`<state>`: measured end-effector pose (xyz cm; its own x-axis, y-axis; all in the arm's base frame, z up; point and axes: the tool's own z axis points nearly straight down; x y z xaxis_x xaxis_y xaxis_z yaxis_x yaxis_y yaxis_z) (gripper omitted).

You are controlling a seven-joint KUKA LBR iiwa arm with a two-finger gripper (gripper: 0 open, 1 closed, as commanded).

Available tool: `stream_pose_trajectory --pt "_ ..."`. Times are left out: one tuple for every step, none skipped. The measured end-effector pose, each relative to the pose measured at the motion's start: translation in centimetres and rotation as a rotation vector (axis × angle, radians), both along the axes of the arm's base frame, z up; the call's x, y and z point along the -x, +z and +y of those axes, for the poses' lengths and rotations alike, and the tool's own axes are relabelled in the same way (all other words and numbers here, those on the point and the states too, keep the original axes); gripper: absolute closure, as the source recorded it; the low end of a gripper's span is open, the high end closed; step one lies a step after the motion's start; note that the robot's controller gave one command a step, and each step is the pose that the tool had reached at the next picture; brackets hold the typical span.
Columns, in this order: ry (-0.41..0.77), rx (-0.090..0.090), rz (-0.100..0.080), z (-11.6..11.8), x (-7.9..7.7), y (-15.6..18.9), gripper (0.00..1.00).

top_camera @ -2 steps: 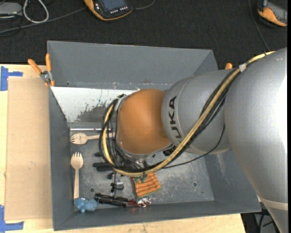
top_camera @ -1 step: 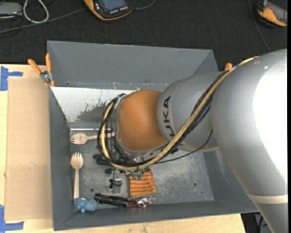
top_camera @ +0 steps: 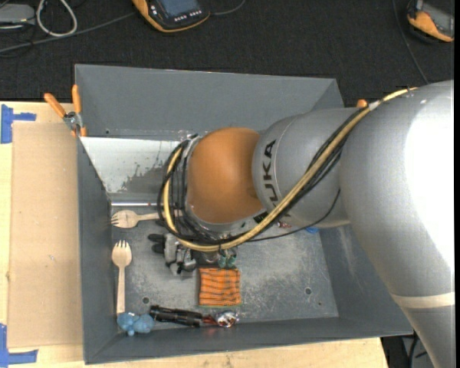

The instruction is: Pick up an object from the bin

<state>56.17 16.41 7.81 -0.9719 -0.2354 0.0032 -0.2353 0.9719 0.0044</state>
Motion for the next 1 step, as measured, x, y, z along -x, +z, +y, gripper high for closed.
stream_pose_trajectory --pt "-0.001 0.0 0.0 -0.01 0.0 0.0 1.0"
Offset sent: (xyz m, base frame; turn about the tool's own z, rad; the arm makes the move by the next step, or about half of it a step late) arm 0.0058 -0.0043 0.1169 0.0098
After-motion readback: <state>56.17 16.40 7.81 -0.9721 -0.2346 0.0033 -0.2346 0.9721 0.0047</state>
